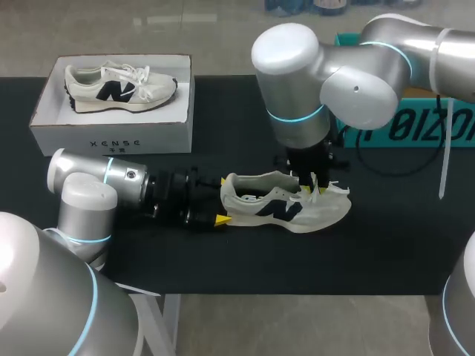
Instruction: Take the shoe out of the shoebox, open the shoe tongue, remove and reinsert the insole, then place the shoe into the shoebox
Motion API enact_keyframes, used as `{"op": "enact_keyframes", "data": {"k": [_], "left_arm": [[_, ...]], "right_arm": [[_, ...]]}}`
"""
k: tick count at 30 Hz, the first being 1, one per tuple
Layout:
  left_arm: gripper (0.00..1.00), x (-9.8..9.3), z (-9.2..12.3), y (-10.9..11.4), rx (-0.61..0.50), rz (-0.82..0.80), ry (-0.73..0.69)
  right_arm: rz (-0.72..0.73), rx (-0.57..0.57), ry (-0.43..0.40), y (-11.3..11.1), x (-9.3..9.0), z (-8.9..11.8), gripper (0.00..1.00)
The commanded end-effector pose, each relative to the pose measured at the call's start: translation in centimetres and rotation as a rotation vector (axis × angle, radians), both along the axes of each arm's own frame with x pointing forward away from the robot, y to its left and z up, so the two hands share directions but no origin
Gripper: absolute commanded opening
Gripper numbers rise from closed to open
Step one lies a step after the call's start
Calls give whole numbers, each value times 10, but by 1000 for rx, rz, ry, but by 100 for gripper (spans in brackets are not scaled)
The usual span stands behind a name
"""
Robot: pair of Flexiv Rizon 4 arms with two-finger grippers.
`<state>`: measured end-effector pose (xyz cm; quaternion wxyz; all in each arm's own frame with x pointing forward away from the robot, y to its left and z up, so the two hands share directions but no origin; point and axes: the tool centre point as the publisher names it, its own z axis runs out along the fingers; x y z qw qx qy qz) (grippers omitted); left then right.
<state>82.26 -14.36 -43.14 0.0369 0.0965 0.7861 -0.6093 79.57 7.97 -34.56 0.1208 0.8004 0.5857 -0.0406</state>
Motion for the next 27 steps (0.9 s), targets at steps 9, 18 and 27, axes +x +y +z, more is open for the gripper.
{"op": "enact_keyframes", "data": {"k": [9,18,27], "left_arm": [[0,-1,-2,0,0,2,-2],[0,-1,-2,0,0,2,-2],[0,-1,-2,0,0,2,-2]], "right_arm": [[1021,183,92,33,-74,107,100],[1635,236,214,30,-129,125,100],[1635,236,214,30,-129,125,100]]}}
